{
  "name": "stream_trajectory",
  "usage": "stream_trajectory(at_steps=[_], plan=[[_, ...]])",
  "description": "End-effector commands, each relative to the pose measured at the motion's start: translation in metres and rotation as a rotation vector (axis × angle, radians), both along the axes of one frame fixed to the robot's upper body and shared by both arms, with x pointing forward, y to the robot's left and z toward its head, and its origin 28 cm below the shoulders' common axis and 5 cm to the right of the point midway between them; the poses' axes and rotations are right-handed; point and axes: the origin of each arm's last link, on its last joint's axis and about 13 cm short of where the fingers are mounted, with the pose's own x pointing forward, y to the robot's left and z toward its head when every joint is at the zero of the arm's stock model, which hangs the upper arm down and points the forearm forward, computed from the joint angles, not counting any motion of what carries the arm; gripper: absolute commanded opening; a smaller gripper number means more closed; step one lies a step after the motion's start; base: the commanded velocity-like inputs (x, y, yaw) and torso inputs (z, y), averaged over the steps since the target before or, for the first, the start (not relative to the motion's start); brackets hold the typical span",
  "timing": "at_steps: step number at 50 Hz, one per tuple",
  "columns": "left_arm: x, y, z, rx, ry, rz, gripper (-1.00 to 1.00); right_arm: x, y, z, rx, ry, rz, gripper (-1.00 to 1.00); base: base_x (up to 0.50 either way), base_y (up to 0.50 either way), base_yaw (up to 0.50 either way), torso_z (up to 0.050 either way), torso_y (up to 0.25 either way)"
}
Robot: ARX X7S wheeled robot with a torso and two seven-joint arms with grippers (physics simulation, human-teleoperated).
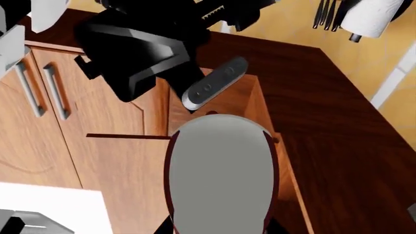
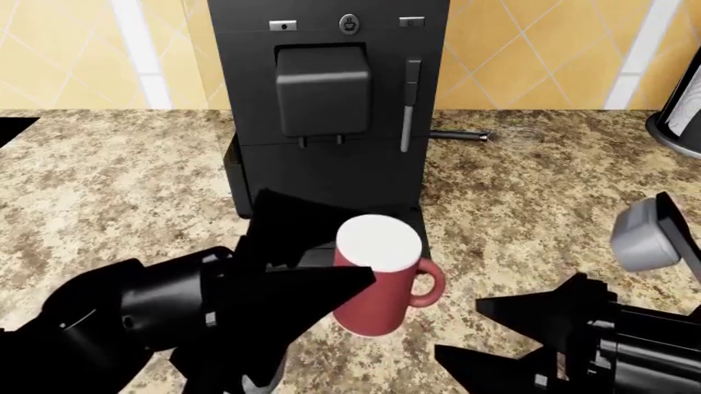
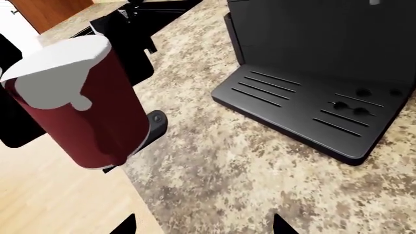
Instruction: A wet mug is on the counter and needs to be dried. Pick it up and place it upside down in the open cabinet.
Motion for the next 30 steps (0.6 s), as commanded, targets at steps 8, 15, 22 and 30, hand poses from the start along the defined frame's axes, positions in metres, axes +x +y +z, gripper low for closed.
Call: stream_trajectory(at_steps=[8,15,22,30], plan=[[0.001,-0.002,-0.004,-0.01,0.018,-0.013,-1.0,0.002,0.008,0.006,-0.005,-0.027,0.019,1.0,0.0,0.0,0.0,0.0,0.0],[0.001,-0.003,-0.006,-0.014,0.019,-0.022,-1.0,0.003,0.014,0.008,-0.008,-0.028,0.045,1.0,0.0,0.0,0.0,0.0,0.0],[0.001,-0.004,-0.007,-0.014,0.023,-0.024,-1.0,0.004,0.019,0.007,-0.01,-0.012,0.083,1.0,0.0,0.0,0.0,0.0,0.0],[0.001,-0.003,-0.006,-0.013,0.026,-0.022,-1.0,0.005,0.022,0.01,0.012,-0.003,0.166,1.0,0.0,0.0,0.0,0.0,0.0]])
